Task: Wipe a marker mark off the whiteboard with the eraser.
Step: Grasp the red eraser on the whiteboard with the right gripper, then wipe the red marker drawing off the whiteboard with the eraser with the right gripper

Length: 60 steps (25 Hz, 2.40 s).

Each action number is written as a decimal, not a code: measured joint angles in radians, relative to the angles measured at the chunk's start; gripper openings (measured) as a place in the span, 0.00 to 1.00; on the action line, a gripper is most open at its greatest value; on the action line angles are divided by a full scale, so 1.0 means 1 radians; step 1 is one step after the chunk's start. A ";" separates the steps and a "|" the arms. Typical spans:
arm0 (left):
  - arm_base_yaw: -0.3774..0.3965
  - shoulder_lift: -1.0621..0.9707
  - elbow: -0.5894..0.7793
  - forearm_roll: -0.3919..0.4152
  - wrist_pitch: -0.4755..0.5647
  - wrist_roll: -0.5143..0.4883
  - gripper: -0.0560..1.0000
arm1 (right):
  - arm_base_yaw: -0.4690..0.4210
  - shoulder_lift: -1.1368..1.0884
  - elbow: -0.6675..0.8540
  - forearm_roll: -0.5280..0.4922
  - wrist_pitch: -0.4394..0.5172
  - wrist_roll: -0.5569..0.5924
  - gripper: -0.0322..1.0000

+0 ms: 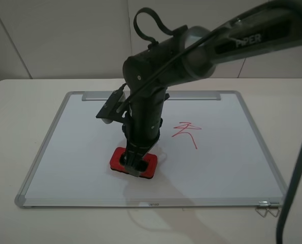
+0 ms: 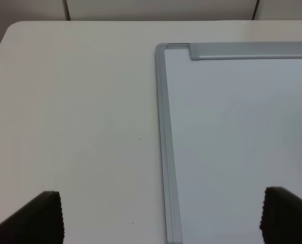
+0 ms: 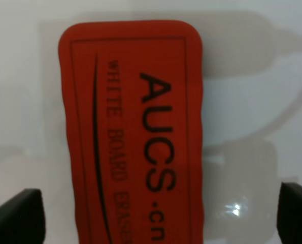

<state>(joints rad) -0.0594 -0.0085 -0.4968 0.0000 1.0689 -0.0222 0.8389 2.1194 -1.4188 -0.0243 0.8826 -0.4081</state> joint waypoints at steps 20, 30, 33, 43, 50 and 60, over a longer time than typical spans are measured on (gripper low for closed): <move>0.000 0.000 0.000 0.000 0.000 0.000 0.79 | 0.024 0.044 -0.016 0.002 -0.005 0.008 0.83; 0.000 0.000 0.000 0.000 0.000 0.000 0.79 | 0.024 0.044 -0.016 0.000 -0.027 0.008 0.79; 0.000 0.000 0.000 0.000 0.000 0.000 0.79 | 0.024 0.044 -0.016 -0.001 -0.027 0.008 0.65; 0.000 0.000 0.000 0.000 0.000 0.000 0.79 | 0.024 0.044 -0.016 -0.001 -0.027 0.008 0.50; 0.000 0.000 0.000 0.000 0.000 0.000 0.79 | 0.024 0.044 -0.017 -0.002 -0.026 0.008 0.50; 0.000 0.000 0.000 0.000 0.000 0.000 0.79 | 0.022 0.015 -0.148 -0.002 0.139 0.070 0.50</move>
<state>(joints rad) -0.0594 -0.0085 -0.4968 0.0000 1.0689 -0.0222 0.8610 2.1341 -1.5668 -0.0264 1.0214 -0.3386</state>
